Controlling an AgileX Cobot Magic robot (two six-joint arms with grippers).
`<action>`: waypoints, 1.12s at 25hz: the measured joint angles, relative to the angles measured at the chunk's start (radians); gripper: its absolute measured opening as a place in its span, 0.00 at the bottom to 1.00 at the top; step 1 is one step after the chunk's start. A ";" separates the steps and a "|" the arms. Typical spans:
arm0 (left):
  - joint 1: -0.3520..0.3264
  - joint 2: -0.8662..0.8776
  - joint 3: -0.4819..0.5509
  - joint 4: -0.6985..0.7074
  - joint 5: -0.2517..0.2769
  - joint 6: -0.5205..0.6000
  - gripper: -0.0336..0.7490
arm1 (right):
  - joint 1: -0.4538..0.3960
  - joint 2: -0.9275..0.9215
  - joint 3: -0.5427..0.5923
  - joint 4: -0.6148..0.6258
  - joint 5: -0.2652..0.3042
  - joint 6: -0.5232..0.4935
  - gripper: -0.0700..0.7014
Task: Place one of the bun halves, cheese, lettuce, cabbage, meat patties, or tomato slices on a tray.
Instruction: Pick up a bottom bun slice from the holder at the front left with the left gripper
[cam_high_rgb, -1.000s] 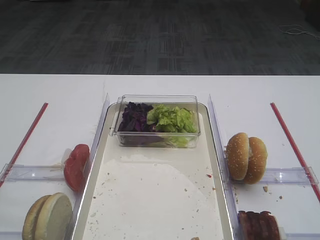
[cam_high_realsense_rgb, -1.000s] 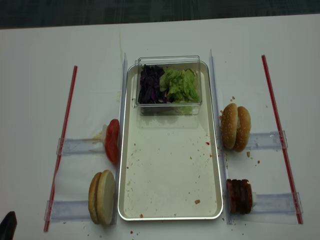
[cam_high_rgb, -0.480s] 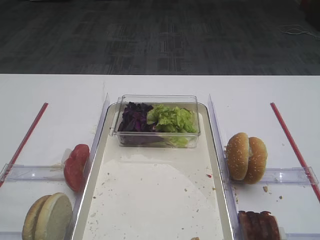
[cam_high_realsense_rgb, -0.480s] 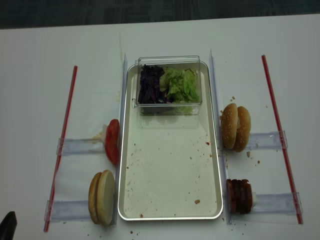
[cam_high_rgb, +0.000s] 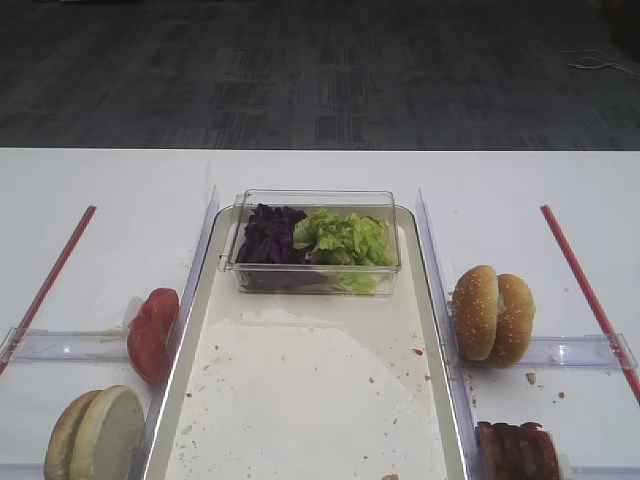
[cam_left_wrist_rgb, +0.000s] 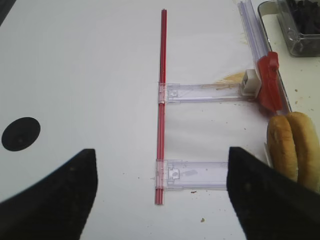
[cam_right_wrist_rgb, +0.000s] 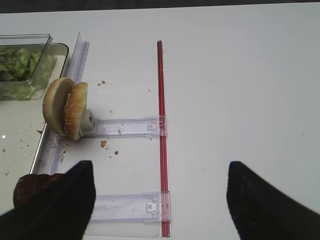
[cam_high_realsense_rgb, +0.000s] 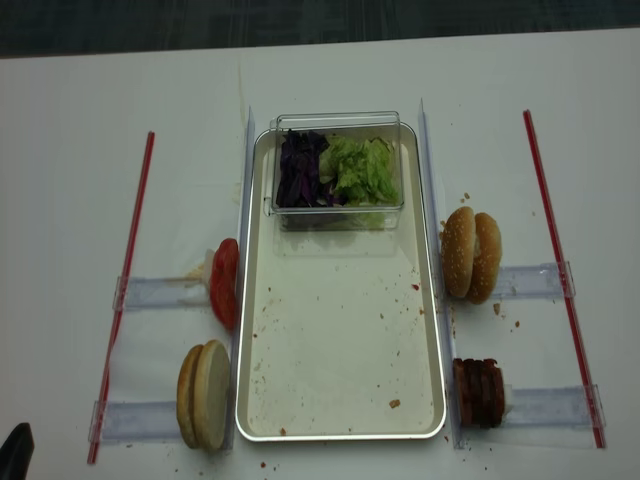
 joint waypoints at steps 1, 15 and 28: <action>0.000 0.000 0.000 0.000 0.000 0.000 0.72 | 0.000 0.000 0.000 0.000 0.000 0.000 0.84; 0.000 0.485 0.000 0.002 -0.004 0.000 0.72 | 0.000 0.000 0.000 0.000 0.000 0.000 0.84; 0.000 0.955 -0.010 0.001 -0.025 0.000 0.72 | 0.000 0.000 0.000 0.000 0.000 -0.004 0.84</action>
